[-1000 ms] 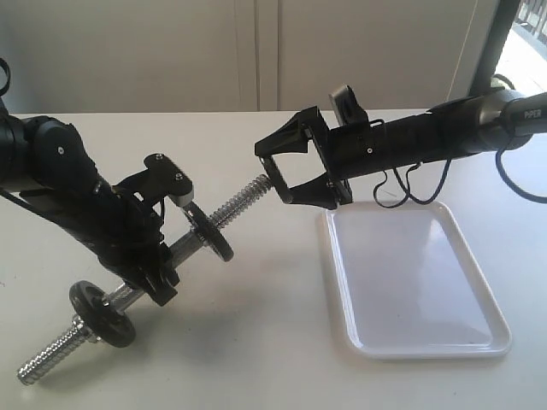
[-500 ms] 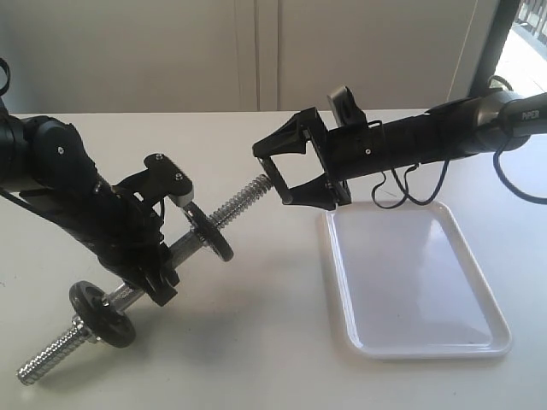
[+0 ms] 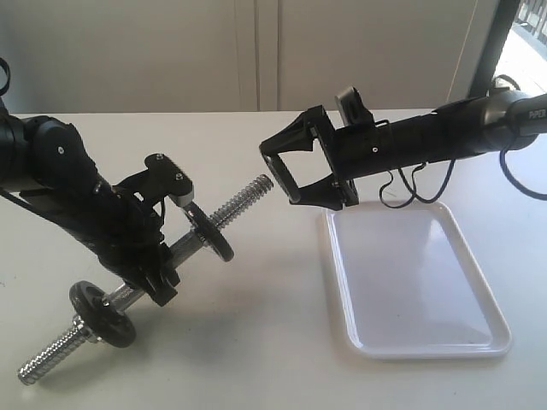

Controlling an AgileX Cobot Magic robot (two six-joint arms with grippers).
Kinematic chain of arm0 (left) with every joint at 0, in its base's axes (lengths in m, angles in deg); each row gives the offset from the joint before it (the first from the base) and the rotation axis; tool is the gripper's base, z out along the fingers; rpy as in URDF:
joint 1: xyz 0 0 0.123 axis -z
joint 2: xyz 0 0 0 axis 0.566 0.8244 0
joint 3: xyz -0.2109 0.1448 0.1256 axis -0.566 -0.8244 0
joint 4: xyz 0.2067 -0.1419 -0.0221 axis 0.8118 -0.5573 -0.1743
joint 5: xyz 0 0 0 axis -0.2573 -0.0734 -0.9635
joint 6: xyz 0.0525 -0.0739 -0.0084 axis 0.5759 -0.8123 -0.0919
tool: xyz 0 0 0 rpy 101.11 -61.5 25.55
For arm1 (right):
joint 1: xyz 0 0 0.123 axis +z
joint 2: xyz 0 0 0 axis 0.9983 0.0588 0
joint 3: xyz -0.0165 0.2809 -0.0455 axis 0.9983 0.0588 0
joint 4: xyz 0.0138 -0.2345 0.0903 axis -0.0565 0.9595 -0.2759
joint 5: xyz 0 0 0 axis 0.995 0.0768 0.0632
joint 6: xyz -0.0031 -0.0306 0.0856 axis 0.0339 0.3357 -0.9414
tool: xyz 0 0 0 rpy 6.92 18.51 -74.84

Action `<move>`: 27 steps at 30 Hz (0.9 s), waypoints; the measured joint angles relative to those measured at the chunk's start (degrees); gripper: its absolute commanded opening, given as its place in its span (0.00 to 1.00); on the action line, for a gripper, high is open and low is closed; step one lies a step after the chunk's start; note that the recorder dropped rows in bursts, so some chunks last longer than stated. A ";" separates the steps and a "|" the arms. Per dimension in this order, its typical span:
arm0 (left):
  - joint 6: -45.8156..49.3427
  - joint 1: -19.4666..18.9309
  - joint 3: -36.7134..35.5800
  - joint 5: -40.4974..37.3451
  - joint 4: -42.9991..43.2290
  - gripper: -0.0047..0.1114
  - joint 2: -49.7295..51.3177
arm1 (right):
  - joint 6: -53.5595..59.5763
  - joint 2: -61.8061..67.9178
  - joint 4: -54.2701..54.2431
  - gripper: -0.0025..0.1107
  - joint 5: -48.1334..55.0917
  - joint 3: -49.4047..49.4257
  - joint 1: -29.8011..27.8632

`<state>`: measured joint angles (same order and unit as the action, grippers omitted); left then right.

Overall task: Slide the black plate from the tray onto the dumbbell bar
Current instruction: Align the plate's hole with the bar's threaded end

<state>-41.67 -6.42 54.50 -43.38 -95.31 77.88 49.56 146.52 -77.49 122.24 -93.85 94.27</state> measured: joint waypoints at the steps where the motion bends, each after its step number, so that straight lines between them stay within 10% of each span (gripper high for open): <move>1: 0.00 0.00 0.00 0.00 0.00 0.04 0.00 | -0.60 0.00 0.42 0.02 -0.10 0.00 -0.46; 27: 0.00 0.00 0.00 0.00 0.00 0.04 0.00 | -4.93 -5.05 5.79 0.02 0.15 -0.11 0.53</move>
<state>-41.67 -6.42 54.50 -43.38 -95.31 77.88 44.63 141.48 -71.70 122.39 -93.96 94.81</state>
